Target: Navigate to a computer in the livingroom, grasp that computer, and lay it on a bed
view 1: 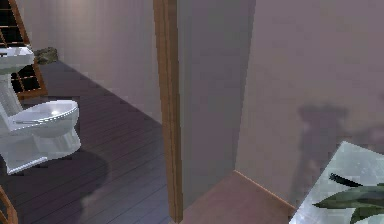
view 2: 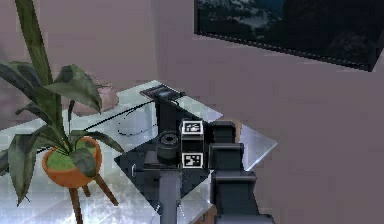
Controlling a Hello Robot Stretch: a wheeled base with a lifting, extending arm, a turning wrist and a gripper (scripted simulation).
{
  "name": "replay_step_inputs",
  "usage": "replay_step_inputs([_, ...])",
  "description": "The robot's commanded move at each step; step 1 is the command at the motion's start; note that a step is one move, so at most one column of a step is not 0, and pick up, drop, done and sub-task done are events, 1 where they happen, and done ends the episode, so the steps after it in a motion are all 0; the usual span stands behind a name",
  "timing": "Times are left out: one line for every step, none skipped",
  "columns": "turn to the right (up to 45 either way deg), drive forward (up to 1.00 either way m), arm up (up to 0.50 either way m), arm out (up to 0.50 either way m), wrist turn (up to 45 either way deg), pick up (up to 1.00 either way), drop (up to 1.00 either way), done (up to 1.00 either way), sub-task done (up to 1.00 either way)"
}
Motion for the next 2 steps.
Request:
replay_step_inputs([0.0,0.00,0.00,0.00,45.0,0.00,0.00,0.00,0.00])
replay_step_inputs([0.0,0.00,0.00,0.00,45.0,0.00,0.00,0.00,0.00])
